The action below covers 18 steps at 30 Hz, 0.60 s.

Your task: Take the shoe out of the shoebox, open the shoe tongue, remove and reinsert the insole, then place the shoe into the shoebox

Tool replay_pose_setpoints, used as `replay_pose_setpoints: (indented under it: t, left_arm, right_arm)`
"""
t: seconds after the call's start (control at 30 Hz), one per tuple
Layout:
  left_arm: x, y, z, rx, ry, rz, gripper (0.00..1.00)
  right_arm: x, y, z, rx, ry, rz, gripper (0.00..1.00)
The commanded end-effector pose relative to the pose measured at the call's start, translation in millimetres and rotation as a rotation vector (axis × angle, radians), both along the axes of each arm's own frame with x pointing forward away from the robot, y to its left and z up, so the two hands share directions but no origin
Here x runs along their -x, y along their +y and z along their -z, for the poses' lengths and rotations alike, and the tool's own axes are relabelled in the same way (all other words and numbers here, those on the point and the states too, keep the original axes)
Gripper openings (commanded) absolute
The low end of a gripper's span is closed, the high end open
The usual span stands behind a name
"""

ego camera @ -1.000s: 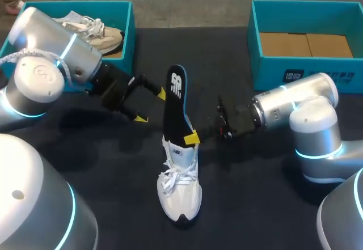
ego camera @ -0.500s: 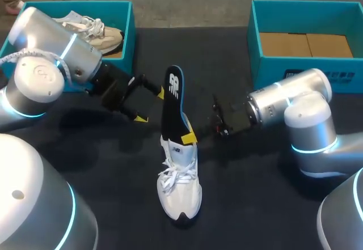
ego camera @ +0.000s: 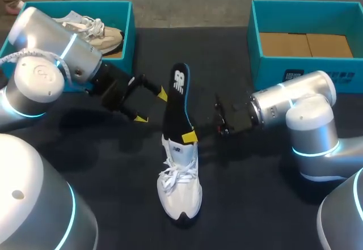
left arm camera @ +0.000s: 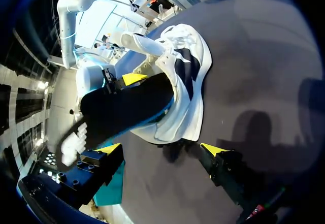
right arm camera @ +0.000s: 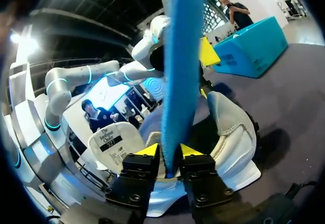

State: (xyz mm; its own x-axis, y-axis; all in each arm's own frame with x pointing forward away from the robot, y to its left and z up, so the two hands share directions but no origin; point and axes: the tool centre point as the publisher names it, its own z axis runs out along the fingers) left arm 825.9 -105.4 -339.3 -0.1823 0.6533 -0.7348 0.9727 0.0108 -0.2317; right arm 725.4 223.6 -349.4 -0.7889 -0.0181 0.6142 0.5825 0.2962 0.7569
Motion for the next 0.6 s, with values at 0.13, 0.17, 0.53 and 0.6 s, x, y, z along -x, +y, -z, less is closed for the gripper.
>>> replay_pose_setpoints:
  t: [0.13,0.17,0.53,0.6]
  left_arm:
    - [0.2,-0.7,-0.1,-0.004,-0.002,-0.001,1.0]
    - [0.2,-0.7,-0.1,-0.004,-0.002,-0.001,1.0]
    - [0.2,-0.7,-0.1,-0.004,-0.002,-0.001,1.0]
    - [0.2,-0.7,-0.1,-0.004,-0.002,-0.001,1.0]
  right_arm:
    - [-3.8,0.8,-5.0,0.006,-0.019,0.018,0.33]
    - [-3.8,0.8,-5.0,0.006,-0.019,0.018,0.33]
    - [-16.9,1.8,-13.6,0.0,-0.045,0.045,0.29]
    - [-18.7,1.2,-15.2,-0.001,-0.048,0.05,0.29]
